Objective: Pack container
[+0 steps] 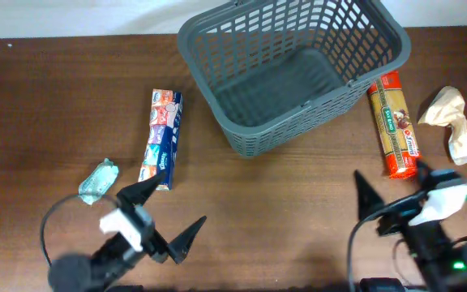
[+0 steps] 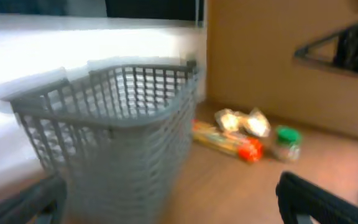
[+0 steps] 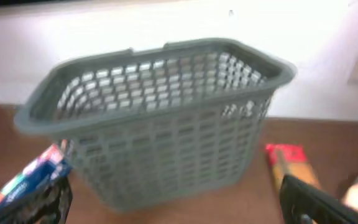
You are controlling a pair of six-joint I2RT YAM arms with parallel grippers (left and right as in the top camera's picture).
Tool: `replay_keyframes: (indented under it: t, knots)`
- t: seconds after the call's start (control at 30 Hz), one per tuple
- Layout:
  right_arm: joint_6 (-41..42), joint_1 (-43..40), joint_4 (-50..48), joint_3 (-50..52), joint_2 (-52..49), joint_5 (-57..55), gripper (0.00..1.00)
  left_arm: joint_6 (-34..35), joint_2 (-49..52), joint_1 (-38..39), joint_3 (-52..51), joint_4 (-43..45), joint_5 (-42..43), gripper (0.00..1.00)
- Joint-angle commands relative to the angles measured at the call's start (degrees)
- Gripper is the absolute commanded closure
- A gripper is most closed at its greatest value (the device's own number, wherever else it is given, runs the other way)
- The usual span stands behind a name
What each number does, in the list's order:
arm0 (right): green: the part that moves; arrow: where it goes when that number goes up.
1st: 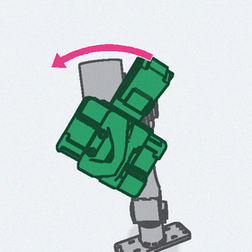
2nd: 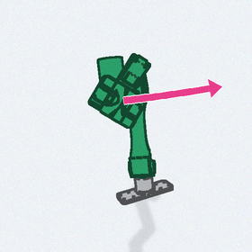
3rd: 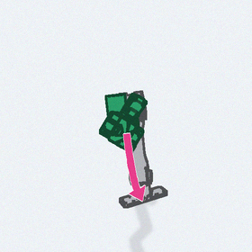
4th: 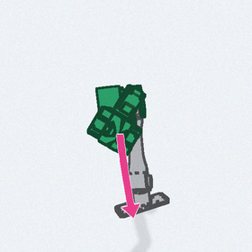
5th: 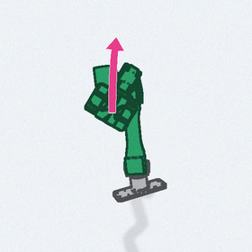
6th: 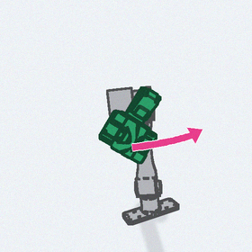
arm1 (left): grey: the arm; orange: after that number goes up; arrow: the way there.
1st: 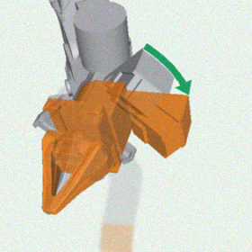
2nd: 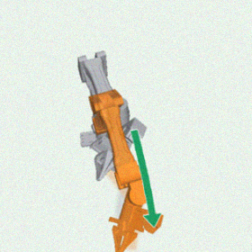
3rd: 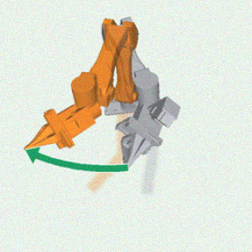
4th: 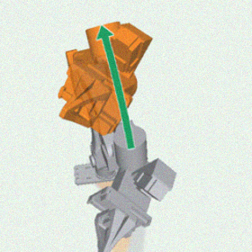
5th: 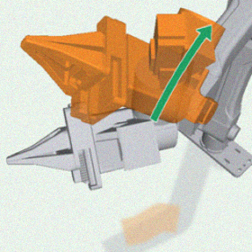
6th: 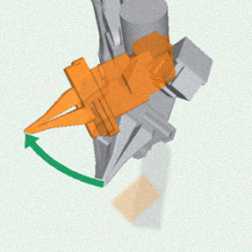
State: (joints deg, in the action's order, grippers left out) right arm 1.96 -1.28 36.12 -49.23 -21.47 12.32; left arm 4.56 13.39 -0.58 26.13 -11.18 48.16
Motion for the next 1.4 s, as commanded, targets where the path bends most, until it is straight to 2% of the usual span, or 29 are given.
replay_keyframes:
  t: [0.0, 0.1, 0.13, 0.2, 0.27, 0.37, 0.43, 0.5, 0.6, 0.77, 0.87, 1.0, 1.37]
  knots:
    - [-4.96, 0.52, 5.49, -16.0, -10.12, -10.56, 0.01, 0.96, 9.14, -0.28, 10.56, -12.09, -2.49, 0.01]
    - [-6.23, 0.52, 18.84, -35.21, -24.13, -12.79, 0.01, 0.98, 17.07, -0.28, 21.75, -29.33, -14.82, 0.01]
    - [-6.23, 0.52, 27.39, -46.18, -31.76, -12.24, 0.01, 0.92, 20.7, -0.28, 27.15, -36.04, -20.02, 0.01]
    - [-6.21, 0.52, 37.86, -58.86, -40.37, -8.98, 0.01, 0.98, 23.67, -0.28, 30.75, -38.12, -22.29, 0.01]
    - [-6.23, 0.52, 47.25, -68.98, -47.65, -4.68, 0.01, 1.44, 25.38, -0.28, 31.74, -37.29, -20.96, 0.01]
    - [-6.05, 0.52, 53.27, -77.18, -55.43, -3.91, 0.01, 1.49, 26.82, -0.28, 31.74, -36.13, -18.78, 0.01]
    - [-6.05, 0.52, 53.77, -78.44, -58.62, -3.91, 0.01, 3.54, 27.56, -0.28, 31.85, -35.39, -18.91, 0.01]
    - [-5.99, 0.52, 53.53, -79.21, -62.29, -5.07, 0.01, 9.38, 29.33, 0.31, 33.14, -36.2, -19.08, 0.0]
    - [-5.35, 0.52, 53.42, -81.31, -65.61, -6.78, 0.01, 10.21, 31.76, 4.13, 36.61, -38.1, -21.16, 0.0]
    - [-9.73, 0.52, 51.56, -86.16, -69.61, -4.09, 0.01, 10.23, 38.86, 19.19, 46.38, -46.77, -35.5, 0.0]
    - [-12.26, 0.52, 47.5, -88.24, -71.52, -1.46, 0.01, 13.49, 45.59, 30.71, 51.15, -50.01, -41.11, 0.0]
    - [-12.28, 0.52, 44.13, -88.46, -74.95, -1.51, 0.01, 16.02, 53.96, 39.39, 53.18, -51.49, -44.24, 0.0]
    - [-15.82, 0.52, 43.91, -88.46, -84.0, 9.79, 0.01, 16.0, 64.67, 42.21, 53.16, -53.13, -39.91, 0.01]
